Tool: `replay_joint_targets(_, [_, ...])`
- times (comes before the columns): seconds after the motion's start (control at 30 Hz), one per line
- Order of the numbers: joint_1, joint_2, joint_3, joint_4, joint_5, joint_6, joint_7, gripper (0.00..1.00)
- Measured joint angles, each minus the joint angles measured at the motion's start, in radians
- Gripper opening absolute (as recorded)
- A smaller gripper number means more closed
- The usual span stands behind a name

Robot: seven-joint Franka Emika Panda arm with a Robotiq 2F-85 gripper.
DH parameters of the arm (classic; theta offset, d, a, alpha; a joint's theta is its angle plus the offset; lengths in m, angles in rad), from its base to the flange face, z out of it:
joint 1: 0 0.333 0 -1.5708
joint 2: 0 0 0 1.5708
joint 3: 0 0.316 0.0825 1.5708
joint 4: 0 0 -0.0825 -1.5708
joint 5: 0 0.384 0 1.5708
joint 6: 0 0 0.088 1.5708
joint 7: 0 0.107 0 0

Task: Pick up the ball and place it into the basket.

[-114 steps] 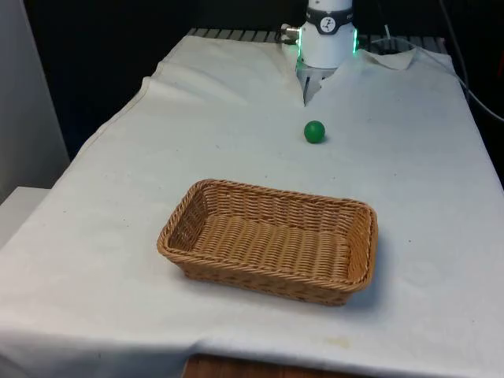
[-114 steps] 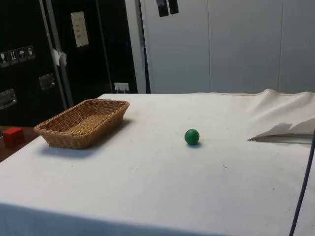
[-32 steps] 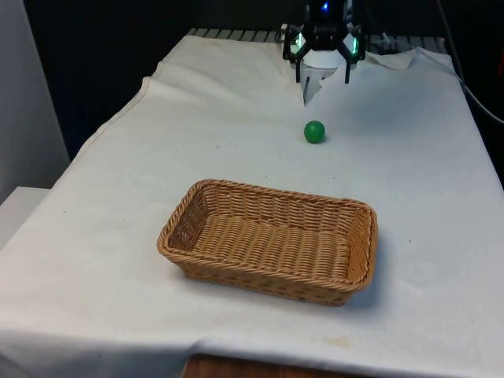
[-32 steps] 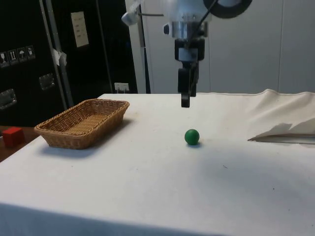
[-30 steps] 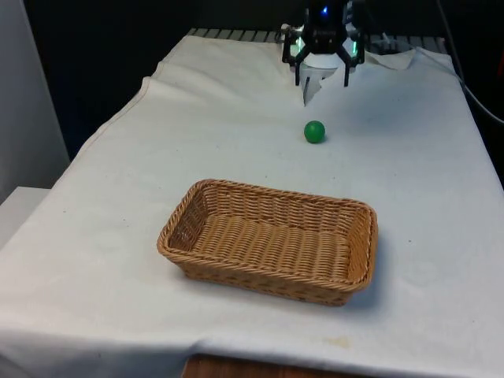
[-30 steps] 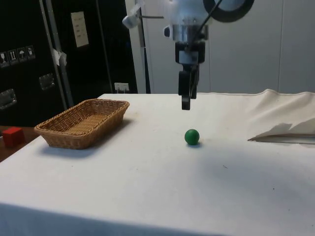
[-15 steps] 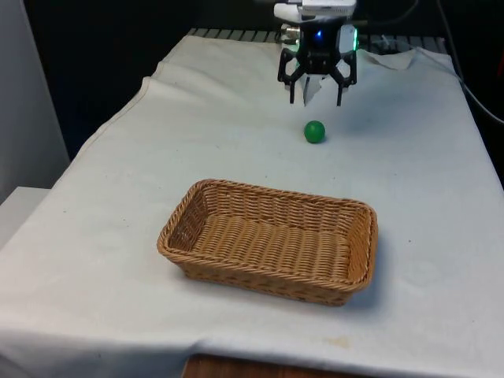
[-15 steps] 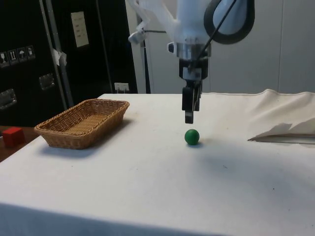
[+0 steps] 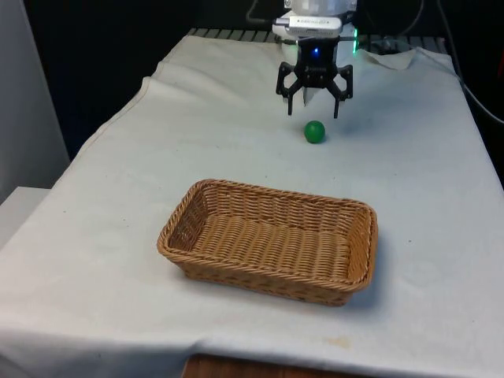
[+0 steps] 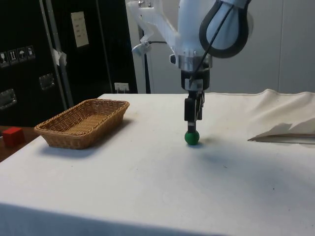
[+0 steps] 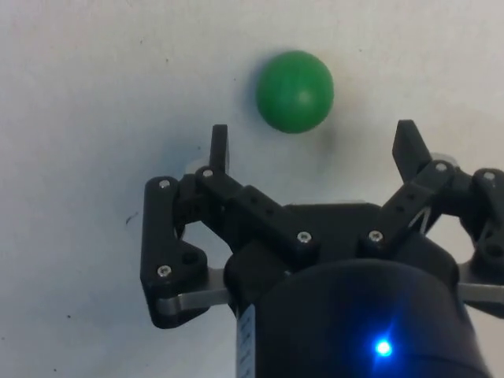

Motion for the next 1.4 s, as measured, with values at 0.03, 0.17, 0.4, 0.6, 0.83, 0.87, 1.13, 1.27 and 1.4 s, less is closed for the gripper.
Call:
replay_joint_targets(0.03, [0.0, 0.005, 0.002, 0.002, 0.007, 0.002, -0.004, 1.0])
replay_joint_targets(0.17, [0.0, 0.03, 0.009, 0.008, 0.025, 0.018, -0.01, 1.0])
replay_joint_targets(0.4, [0.0, 0.063, 0.019, 0.016, 0.043, 0.042, -0.011, 1.0])
replay_joint_targets(0.6, [0.0, 0.086, 0.023, 0.022, 0.051, 0.054, -0.011, 1.0])
replay_joint_targets(0.83, [0.0, 0.104, 0.03, 0.029, 0.064, 0.063, -0.011, 1.0])
replay_joint_targets(0.87, [0.0, 0.107, 0.03, 0.029, 0.064, 0.067, -0.011, 1.0])
replay_joint_targets(1.13, [0.0, 0.134, 0.037, 0.041, 0.078, 0.079, -0.01, 1.0])
replay_joint_targets(1.27, [0.0, 0.145, 0.04, 0.042, 0.084, 0.089, -0.01, 1.0])
replay_joint_targets(1.4, [0.0, 0.167, 0.045, 0.043, 0.085, 0.109, -0.004, 1.0])
